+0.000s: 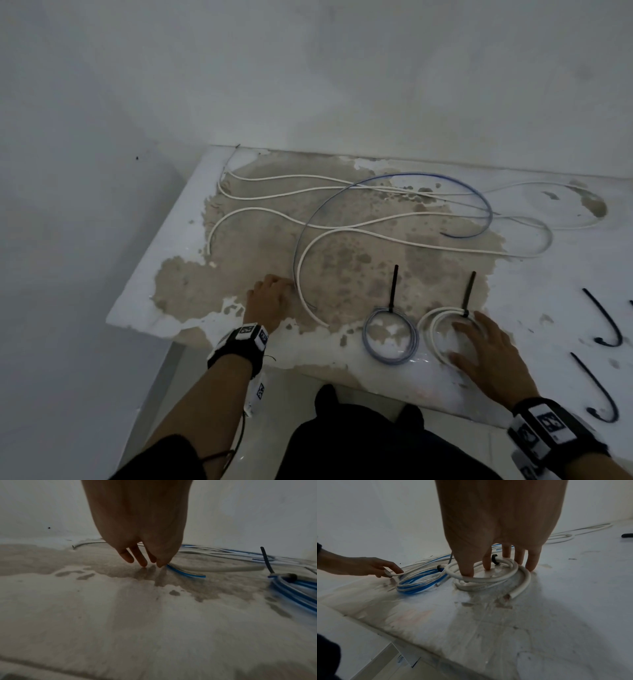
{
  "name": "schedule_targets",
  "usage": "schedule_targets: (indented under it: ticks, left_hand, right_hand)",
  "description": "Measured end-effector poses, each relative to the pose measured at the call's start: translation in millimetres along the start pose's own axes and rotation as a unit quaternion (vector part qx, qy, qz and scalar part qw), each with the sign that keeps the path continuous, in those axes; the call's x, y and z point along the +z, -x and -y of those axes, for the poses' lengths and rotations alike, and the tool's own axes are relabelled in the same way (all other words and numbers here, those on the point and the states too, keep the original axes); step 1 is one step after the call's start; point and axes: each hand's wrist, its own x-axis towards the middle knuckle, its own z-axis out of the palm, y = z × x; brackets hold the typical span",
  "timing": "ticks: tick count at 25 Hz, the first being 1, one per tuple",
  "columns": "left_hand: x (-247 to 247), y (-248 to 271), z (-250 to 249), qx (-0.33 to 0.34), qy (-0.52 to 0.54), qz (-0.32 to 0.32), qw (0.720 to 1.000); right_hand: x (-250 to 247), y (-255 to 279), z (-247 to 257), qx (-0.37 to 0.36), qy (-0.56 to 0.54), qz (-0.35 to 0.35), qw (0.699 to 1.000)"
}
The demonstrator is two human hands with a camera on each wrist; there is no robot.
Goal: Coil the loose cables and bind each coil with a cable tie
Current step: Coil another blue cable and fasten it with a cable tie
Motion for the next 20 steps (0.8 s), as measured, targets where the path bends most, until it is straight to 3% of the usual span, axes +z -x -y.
schedule_targets:
  ticks: [9, 13, 17, 20]
  left_hand:
    - [5, -4, -12, 0.082, -0.026, -0.079, 0.993]
    - [6, -7, -20, 0.080, -0.037, -0.102, 0.991]
    - [3, -10, -21, 0.073, -0.091, -0.081, 0.990]
    - [-5, -15, -14, 0.129, -0.135, -0.032, 0.982]
  right_hand:
    - [-2, -2, 1, 0.024, 0.002, 0.029, 0.999]
    - [-3, 0, 2, 0.026, 0.006, 0.042, 0.999]
    - [-4, 1, 3, 0.034, 0.007, 0.051, 0.998]
    - [-6, 3, 4, 0.035, 0.003, 0.046, 0.998]
